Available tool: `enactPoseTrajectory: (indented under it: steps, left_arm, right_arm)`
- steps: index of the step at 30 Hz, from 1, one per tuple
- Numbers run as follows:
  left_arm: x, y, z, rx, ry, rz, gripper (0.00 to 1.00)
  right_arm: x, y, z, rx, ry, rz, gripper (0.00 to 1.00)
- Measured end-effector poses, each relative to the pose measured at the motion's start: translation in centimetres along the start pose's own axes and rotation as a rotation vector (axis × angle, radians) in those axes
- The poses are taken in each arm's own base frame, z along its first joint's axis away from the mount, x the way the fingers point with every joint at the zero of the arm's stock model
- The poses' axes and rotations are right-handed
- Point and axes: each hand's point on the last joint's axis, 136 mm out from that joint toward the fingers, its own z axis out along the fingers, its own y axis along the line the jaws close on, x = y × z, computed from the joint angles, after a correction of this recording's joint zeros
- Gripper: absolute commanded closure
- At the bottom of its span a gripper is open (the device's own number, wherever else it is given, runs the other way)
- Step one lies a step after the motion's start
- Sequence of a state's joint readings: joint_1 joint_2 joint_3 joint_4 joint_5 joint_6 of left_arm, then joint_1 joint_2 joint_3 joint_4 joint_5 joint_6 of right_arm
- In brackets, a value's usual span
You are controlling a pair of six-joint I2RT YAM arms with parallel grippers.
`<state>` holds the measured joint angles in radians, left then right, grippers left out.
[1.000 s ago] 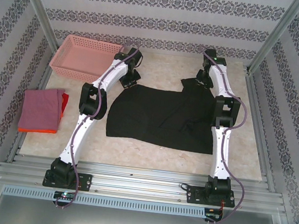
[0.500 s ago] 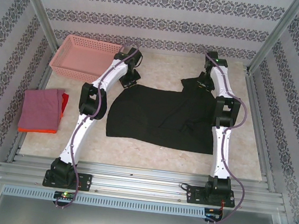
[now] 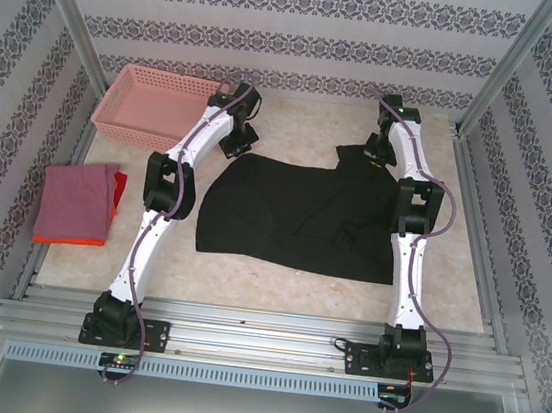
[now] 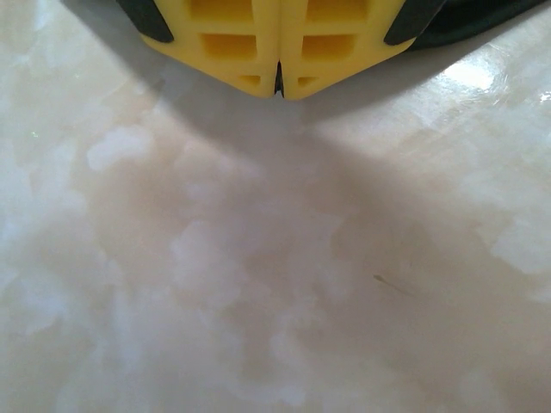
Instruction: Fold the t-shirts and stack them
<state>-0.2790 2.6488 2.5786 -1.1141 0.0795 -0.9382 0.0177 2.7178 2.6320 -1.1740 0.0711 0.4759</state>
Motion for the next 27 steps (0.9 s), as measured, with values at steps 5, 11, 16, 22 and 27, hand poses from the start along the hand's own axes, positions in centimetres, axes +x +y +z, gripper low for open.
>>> enactPoseTrajectory:
  steps: [5, 11, 16, 22, 27]
  left_arm:
    - [-0.1, -0.1, -0.3, 0.005, -0.003, 0.011, 1.0]
    - [-0.4, -0.6, -1.6, 0.026, -0.02, 0.026, 1.0]
    - [-1.0, -1.3, -4.0, 0.061, -0.049, 0.056, 1.0]
    - [-1.4, -2.0, -6.6, 0.097, -0.08, 0.095, 1.0]
    - [-1.3, -1.9, -7.6, 0.098, -0.084, 0.121, 1.0]
  right_arm:
    - [-0.4, 0.0, -1.1, -0.003, -0.025, -0.01, 1.0]
    - [-1.4, 0.0, -6.6, -0.04, -0.106, -0.026, 1.0]
    - [-1.4, -0.4, -11.1, -0.061, -0.163, -0.042, 1.0]
    - [0.3, -1.3, -13.5, -0.062, -0.169, -0.056, 1.0]
    - [2.8, -1.6, -14.3, -0.057, -0.146, -0.075, 1.0]
